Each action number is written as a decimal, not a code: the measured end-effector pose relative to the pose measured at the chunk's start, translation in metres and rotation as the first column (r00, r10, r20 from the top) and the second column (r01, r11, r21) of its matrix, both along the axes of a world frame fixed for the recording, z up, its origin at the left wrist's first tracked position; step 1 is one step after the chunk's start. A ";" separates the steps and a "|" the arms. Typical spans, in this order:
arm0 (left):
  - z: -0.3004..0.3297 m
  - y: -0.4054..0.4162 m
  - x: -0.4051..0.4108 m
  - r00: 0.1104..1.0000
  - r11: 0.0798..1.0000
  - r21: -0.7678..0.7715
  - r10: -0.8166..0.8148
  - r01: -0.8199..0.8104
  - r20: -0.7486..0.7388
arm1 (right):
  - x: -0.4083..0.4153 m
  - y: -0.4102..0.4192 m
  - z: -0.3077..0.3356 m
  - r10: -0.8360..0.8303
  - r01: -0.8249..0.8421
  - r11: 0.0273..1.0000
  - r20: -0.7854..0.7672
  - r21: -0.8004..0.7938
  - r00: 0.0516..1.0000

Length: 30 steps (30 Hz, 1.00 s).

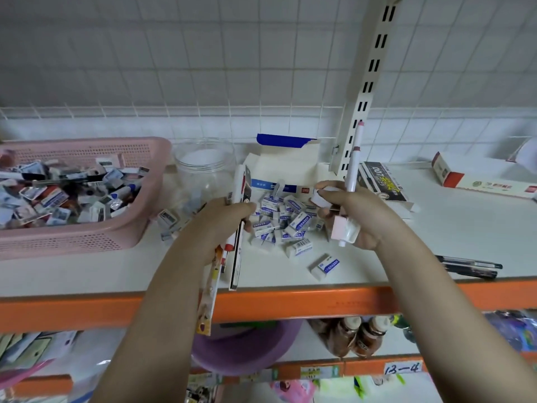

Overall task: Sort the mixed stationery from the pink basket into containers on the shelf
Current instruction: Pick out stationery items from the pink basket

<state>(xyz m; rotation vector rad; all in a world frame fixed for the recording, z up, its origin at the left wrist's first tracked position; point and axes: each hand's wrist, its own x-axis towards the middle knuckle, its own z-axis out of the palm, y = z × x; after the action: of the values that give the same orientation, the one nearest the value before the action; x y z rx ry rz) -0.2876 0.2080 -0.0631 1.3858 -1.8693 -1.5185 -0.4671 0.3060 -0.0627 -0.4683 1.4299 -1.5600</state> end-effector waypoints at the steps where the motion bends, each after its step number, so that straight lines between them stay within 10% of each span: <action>1: 0.003 0.005 -0.001 0.999 0.999 -0.034 -0.032 0.032 0.012 | 0.005 -0.002 -0.001 -0.028 0.030 0.999 0.060 -0.031 0.998; 10: -0.005 0.037 -0.019 0.975 0.971 -0.215 -0.143 0.106 -0.168 | 0.046 -0.040 -0.011 -0.242 0.274 0.962 0.513 0.013 0.824; 19: -0.011 0.000 0.037 0.935 0.896 -0.289 0.282 -0.336 -0.214 | 0.103 -0.115 -0.002 -0.006 0.008 1.000 -0.074 0.029 0.997; 30: -0.021 -0.027 0.058 0.928 0.895 -0.248 0.366 -0.370 -0.066 | 0.106 -0.137 0.016 0.577 -0.446 0.808 -0.365 0.385 0.730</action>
<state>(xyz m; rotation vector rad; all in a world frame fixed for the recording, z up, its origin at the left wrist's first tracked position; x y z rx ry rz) -0.2296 0.1808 -0.0836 1.4906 -1.6070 -1.0582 -0.3608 0.1693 -0.0466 -1.0339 1.6556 -0.7987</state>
